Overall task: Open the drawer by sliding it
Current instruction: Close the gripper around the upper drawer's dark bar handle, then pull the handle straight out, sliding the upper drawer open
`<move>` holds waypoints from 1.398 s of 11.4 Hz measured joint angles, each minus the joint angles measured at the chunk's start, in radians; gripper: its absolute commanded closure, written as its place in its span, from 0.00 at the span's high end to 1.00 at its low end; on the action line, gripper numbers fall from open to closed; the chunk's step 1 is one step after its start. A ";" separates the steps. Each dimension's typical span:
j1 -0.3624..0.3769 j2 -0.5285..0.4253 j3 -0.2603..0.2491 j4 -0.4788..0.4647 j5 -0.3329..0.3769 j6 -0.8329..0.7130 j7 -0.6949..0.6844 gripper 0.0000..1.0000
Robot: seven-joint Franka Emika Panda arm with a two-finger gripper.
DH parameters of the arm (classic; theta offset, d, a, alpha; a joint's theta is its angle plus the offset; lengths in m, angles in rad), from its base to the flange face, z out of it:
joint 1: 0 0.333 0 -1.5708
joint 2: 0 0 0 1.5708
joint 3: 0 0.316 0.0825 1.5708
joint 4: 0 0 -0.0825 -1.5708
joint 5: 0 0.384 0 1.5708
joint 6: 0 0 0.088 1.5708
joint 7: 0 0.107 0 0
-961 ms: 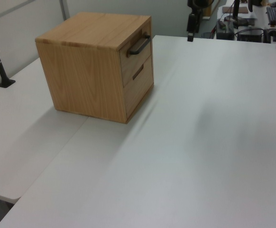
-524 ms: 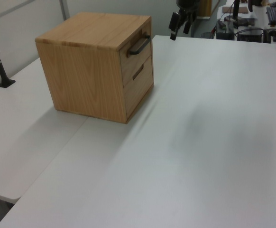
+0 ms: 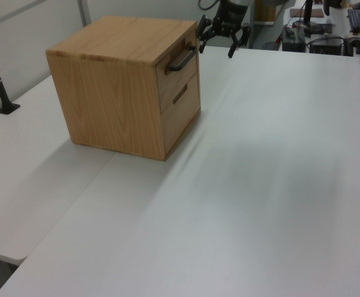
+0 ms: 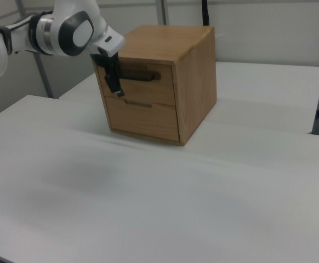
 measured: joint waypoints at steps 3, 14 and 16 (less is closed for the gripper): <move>0.032 0.054 0.000 0.000 0.000 0.166 0.244 0.88; 0.031 0.097 -0.010 0.003 0.000 0.329 0.293 0.17; 0.031 0.097 -0.010 0.002 0.000 0.329 0.300 0.16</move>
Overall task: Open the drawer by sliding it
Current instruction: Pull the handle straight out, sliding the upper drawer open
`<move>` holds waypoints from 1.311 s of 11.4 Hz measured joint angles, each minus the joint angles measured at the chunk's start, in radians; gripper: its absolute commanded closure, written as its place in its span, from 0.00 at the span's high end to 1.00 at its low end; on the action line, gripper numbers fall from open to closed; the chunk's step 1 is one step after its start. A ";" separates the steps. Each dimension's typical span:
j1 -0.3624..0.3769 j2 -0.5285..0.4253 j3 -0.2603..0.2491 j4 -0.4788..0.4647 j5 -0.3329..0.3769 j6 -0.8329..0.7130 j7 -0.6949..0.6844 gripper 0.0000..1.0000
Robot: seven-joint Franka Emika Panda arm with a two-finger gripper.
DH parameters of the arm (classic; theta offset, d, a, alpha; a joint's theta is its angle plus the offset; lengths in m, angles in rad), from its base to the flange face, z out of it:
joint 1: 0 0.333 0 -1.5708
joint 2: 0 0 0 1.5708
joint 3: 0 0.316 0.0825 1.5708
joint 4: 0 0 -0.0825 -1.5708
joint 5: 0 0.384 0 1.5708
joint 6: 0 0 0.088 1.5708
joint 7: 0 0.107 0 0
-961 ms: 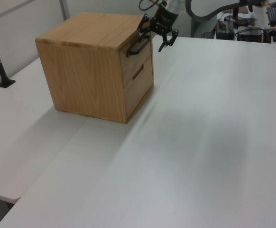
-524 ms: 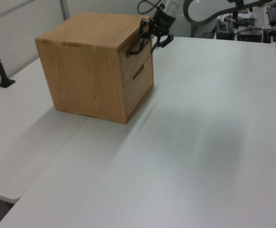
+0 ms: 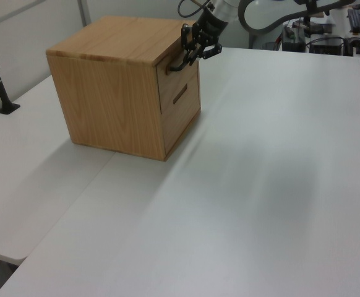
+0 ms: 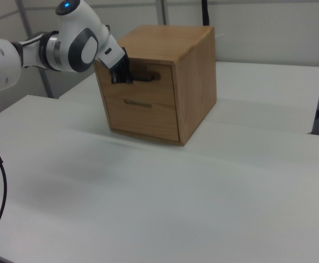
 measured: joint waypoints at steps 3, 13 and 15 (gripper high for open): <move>0.001 -0.031 0.000 -0.040 0.000 0.000 0.011 0.16; 0.007 -0.473 0.005 -0.566 0.043 -0.003 -0.115 0.16; 0.007 -0.543 0.005 -0.628 0.044 -0.033 -0.131 0.16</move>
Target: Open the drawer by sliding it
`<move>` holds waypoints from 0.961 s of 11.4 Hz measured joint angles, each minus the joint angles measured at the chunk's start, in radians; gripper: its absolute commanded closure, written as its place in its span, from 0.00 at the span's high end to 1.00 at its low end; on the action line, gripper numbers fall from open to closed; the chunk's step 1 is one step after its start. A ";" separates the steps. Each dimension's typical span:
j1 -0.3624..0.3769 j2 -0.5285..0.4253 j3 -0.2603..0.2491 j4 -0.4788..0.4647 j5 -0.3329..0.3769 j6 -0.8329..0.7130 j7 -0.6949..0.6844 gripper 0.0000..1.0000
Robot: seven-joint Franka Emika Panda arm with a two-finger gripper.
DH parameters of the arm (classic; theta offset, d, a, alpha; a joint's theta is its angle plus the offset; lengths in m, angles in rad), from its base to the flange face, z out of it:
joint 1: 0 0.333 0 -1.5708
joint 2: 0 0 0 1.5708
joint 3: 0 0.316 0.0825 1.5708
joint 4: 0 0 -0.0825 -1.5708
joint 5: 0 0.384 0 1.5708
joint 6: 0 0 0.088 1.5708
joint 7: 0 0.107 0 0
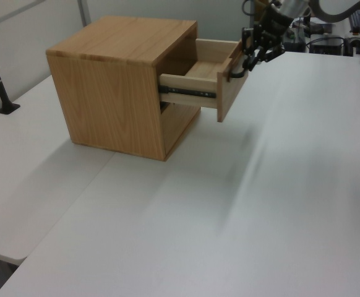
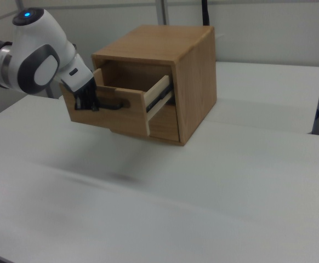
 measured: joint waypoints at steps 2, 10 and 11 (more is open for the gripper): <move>-0.001 -0.068 -0.006 -0.040 0.021 -0.079 -0.040 0.16; 0.015 -0.155 -0.006 -0.076 0.068 -0.215 -0.170 1.00; 0.016 -0.162 -0.005 -0.062 0.069 -0.252 -0.201 1.00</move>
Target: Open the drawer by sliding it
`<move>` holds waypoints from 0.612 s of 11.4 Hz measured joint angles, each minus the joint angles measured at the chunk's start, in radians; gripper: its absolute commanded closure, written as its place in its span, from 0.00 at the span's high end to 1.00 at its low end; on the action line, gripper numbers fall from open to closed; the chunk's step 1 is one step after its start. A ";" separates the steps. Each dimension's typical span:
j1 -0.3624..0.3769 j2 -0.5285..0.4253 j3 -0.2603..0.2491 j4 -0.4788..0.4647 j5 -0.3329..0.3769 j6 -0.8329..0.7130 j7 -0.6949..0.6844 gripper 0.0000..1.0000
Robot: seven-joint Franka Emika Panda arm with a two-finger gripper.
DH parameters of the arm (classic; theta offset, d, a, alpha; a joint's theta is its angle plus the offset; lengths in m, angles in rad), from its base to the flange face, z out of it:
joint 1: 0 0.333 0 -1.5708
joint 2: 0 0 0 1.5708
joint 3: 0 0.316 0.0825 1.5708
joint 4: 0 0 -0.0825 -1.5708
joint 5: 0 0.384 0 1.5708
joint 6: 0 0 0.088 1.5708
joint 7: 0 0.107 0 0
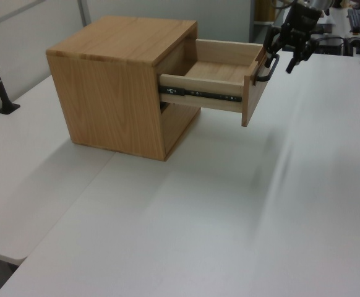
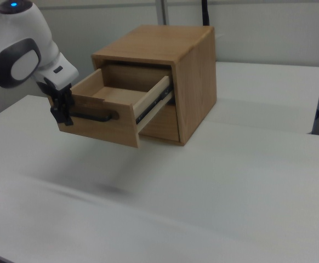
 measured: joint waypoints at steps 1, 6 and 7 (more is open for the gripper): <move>0.000 -0.004 0.001 0.027 0.001 -0.059 -0.069 1.00; -0.045 0.074 -0.002 0.297 -0.050 -0.493 -0.709 1.00; -0.057 0.112 0.002 0.362 -0.102 -0.559 -0.794 1.00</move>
